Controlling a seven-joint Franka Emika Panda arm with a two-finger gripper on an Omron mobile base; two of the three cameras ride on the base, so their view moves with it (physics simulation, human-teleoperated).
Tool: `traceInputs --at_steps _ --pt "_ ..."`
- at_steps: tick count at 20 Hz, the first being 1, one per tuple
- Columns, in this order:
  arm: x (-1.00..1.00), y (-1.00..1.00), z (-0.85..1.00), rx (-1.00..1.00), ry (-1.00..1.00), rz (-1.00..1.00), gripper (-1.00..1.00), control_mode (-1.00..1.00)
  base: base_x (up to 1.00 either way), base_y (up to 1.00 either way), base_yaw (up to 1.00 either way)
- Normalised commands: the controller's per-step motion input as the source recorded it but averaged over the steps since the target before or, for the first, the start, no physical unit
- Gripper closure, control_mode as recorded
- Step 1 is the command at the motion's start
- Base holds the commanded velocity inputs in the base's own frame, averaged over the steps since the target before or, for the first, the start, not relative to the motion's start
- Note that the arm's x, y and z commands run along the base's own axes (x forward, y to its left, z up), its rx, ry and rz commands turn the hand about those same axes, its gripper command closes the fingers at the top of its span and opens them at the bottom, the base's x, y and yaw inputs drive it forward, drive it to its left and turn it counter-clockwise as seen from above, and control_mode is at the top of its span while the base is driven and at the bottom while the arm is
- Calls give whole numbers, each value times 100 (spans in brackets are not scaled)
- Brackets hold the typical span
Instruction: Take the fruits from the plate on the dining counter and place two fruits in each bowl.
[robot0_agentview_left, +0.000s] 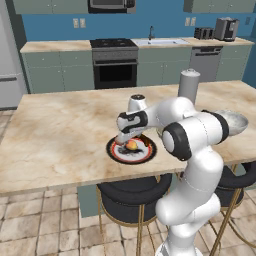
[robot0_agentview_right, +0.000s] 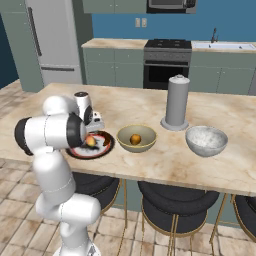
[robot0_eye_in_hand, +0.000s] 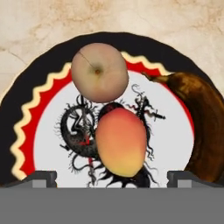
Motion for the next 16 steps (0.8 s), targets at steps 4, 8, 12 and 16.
traceInputs --at_steps 4,8,12,16 --pt "28 -1 -11 0 0 0 -100 -100 0 0 0" --pt "3 2 -2 0 0 0 -100 -100 0 0 0" --pt "0 0 -9 0 0 0 -100 -100 0 0 0" --pt "0 0 -25 0 0 0 -100 -100 0 0 0"
